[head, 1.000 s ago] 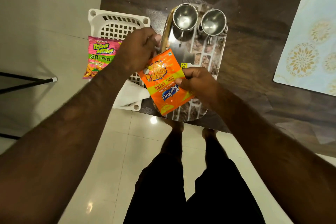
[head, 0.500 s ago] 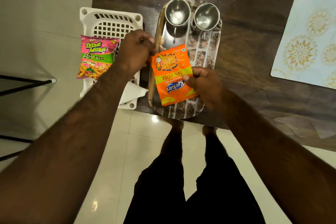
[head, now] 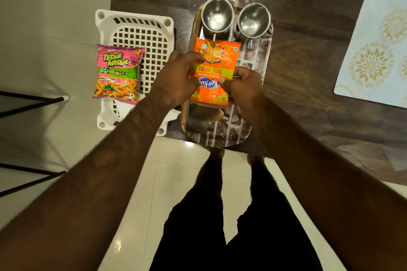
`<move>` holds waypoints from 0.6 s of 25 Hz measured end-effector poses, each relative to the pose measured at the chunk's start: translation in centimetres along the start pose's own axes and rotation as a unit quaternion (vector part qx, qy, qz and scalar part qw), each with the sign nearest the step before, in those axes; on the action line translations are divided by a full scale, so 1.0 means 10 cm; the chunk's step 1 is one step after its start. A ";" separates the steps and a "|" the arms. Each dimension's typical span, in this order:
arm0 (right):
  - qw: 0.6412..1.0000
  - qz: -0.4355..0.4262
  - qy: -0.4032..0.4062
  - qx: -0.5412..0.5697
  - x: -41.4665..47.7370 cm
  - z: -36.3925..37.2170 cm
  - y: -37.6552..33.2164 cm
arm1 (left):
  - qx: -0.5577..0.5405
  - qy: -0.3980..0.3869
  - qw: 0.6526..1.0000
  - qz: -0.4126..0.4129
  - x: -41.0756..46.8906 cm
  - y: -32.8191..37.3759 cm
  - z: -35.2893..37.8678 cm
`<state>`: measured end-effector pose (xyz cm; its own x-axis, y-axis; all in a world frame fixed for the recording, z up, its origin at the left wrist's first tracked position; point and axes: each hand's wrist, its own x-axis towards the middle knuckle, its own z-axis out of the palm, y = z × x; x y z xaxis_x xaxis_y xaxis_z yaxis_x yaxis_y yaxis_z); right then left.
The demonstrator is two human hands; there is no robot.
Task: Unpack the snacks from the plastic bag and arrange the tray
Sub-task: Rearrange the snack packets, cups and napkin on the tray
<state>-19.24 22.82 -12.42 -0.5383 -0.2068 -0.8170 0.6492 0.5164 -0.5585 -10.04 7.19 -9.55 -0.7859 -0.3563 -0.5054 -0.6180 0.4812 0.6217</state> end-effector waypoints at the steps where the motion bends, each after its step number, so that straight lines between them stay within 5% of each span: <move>1: 0.999 -0.007 0.015 -0.030 0.02 0.02 -0.01 | 0.003 0.000 1.000 -0.003 0.00 -0.01 0.00; 8: 0.959 -0.086 0.128 -0.238 -0.10 0.10 -0.06 | 0.007 0.012 1.000 -0.015 0.00 -0.02 -0.02; 12: 0.936 -0.125 0.195 -0.264 -0.30 0.09 -0.09 | 0.005 0.145 0.989 -0.016 -0.08 -0.05 -0.32; 15: 0.954 -0.143 0.094 -0.248 -0.45 0.23 -0.17 | 0.015 0.275 0.956 -0.100 -0.16 -0.27 -0.71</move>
<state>-16.69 21.02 -8.17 -0.7722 -0.2701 -0.5751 0.1525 0.7998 -0.5805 -7.32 0.77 -6.17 -0.5497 -0.8072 -0.2150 -0.7626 0.3799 0.5236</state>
